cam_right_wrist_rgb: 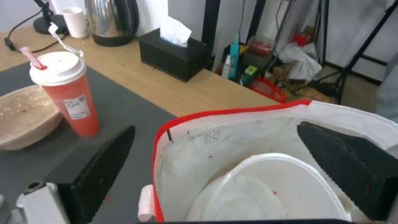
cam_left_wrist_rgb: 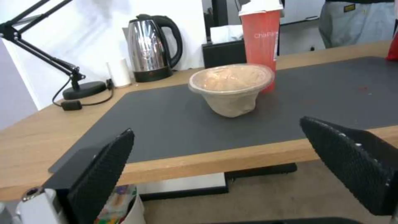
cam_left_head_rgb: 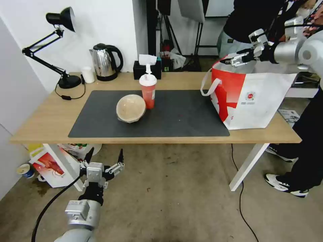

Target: Pick up the trash from the table and place it into the takeout bag.

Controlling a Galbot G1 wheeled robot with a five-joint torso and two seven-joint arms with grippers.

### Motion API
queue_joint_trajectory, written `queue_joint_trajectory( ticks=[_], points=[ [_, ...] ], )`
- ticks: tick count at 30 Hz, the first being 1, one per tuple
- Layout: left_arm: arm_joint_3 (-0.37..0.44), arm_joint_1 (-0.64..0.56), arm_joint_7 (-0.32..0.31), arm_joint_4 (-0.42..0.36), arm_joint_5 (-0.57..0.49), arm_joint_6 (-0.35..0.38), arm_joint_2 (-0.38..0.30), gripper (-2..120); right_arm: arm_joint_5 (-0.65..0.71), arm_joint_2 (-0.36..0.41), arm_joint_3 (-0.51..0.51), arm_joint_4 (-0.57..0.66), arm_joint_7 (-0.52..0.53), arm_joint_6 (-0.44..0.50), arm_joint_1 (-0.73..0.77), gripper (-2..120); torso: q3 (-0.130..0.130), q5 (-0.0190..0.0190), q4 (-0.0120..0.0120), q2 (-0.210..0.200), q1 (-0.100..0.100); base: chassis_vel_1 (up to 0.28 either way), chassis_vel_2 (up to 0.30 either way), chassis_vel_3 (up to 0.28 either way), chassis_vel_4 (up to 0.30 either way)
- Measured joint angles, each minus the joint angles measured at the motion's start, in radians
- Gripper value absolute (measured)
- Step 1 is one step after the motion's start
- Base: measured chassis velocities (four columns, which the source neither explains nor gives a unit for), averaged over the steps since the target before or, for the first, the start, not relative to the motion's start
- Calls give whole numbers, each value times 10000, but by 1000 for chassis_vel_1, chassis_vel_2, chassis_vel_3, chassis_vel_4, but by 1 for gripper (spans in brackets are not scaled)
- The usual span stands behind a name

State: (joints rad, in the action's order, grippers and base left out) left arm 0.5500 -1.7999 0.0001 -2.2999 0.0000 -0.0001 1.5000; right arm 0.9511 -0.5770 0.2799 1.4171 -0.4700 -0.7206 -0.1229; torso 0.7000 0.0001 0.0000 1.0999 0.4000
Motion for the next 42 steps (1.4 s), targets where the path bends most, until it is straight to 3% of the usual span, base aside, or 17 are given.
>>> queue_joint_trajectory(
  ticks=[10,19,26,29,33,42],
  points=[
    [0,0,0,0,0,0,0,100,209,153,-461,219,145,24,-14,100,0,-1,0,0,0,0,0,0,0],
    [0,0,0,0,0,0,0,100,924,238,-1925,1535,981,586,1183,100,0,1,0,0,0,0,0,0,0],
    [0,0,0,0,0,0,0,100,1616,35,-3168,2626,1987,1876,2567,100,-1,-2,2,0,0,0,0,0,0],
    [0,0,0,0,0,0,0,100,1968,-189,-3558,2964,2341,3249,3195,100,-1,-1,-1,1,-1,0,0,0,0],
    [-1,0,0,0,0,0,0,100,2261,-456,-3928,3485,3035,4094,3858,100,0,-2,1,-1,0,0,0,0,0],
    [0,0,0,0,0,0,0,100,2297,-1116,-4722,4959,4491,4763,5528,100,0,-2,0,0,0,0,0,0,0]
  ],
)
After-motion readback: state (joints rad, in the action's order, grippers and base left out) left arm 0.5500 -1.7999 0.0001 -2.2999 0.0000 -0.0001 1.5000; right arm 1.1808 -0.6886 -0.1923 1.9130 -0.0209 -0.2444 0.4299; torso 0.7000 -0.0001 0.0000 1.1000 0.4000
